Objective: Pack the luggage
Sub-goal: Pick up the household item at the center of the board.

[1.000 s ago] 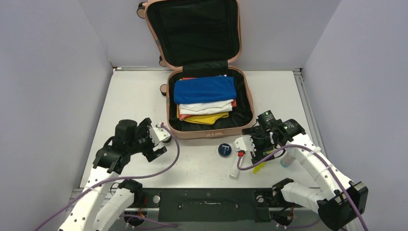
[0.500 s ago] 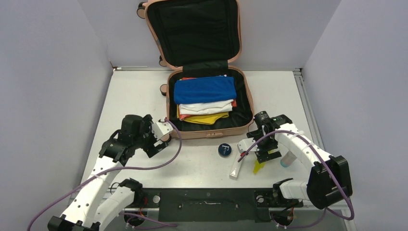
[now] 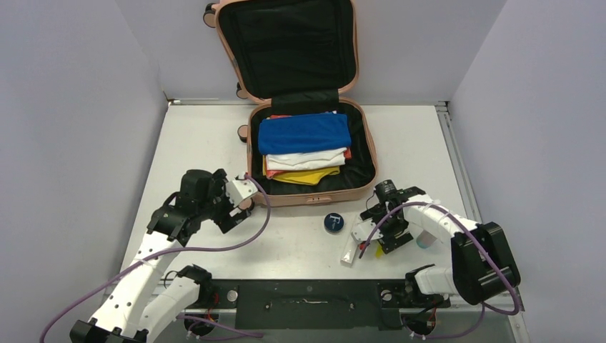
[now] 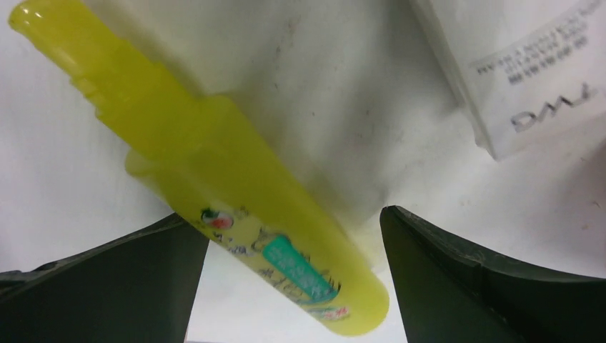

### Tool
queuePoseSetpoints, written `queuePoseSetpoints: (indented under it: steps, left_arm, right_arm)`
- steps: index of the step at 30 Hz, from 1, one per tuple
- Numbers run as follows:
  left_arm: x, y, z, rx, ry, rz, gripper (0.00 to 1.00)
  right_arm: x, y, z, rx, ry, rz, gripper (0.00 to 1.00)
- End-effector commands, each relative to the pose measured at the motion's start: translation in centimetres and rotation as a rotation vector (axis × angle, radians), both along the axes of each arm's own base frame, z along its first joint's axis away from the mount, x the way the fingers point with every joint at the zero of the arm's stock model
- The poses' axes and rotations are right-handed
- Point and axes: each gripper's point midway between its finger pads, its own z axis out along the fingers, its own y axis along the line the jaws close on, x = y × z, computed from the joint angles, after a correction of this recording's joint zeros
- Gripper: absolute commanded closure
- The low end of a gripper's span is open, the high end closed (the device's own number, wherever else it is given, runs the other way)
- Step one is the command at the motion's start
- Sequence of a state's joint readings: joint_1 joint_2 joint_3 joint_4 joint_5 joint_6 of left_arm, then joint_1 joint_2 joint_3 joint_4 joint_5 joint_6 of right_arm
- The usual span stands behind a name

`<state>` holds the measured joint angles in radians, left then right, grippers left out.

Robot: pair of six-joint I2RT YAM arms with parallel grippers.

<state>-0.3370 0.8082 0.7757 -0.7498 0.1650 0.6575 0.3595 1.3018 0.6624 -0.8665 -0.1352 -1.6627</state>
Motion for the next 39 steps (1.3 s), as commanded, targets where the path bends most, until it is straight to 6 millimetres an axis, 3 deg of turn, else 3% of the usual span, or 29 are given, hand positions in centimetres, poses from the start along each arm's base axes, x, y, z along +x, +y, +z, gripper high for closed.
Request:
queuePoseSetpoints:
  steps: [1,4,10,13,15,17,24,29,32,35,39]
  left_arm:
    - [1.1,-0.7,1.8,-0.058,-0.056,0.006,0.04]
    - [1.3,-0.6,1.9,-0.063,-0.056,0.014,0.04]
    - [1.5,-0.5,2.2,-0.080,-0.053,0.024,0.04]
    - [1.5,-0.3,2.2,-0.089,-0.053,0.031,0.04]
    - [1.6,-0.2,2.3,-0.099,-0.058,0.036,0.04]
    - [1.7,-0.1,2.2,-0.105,-0.065,0.043,0.04]
    - [1.7,0.3,2.5,-0.134,-0.084,0.053,0.04]
    - [1.6,0.1,2.8,-0.156,-0.085,0.046,0.04]
    - [1.8,0.3,2.9,-0.160,-0.091,0.060,0.04]
    - [2.0,0.6,2.8,-0.163,-0.092,0.073,0.04]
    - [2.1,0.8,2.8,-0.168,-0.092,0.087,0.04]
  right_arm:
    - [1.5,1.0,-1.4,0.033,-0.039,0.048,0.08]
    - [1.5,1.0,-1.9,0.035,-0.016,0.022,0.00]
    - [1.5,2.0,-1.0,0.092,-0.014,0.005,0.32]
    - [1.9,3.0,0.3,0.141,-0.045,0.014,0.64]
    - [2.6,3.7,1.2,0.169,-0.089,0.023,0.68]
    - [3.1,4.2,2.3,0.186,-0.137,0.035,0.78]
    - [3.5,5.8,7.9,0.228,-0.169,0.053,0.94]
    - [3.9,7.2,12.1,0.282,-0.183,0.039,0.95]
    - [5.5,9.5,15.4,0.399,-0.233,-0.022,0.95]
    - [9.3,12.9,20.0,0.572,-0.340,-0.221,0.95]
    - [14.9,16.0,24.2,0.722,-0.413,-0.541,0.95]
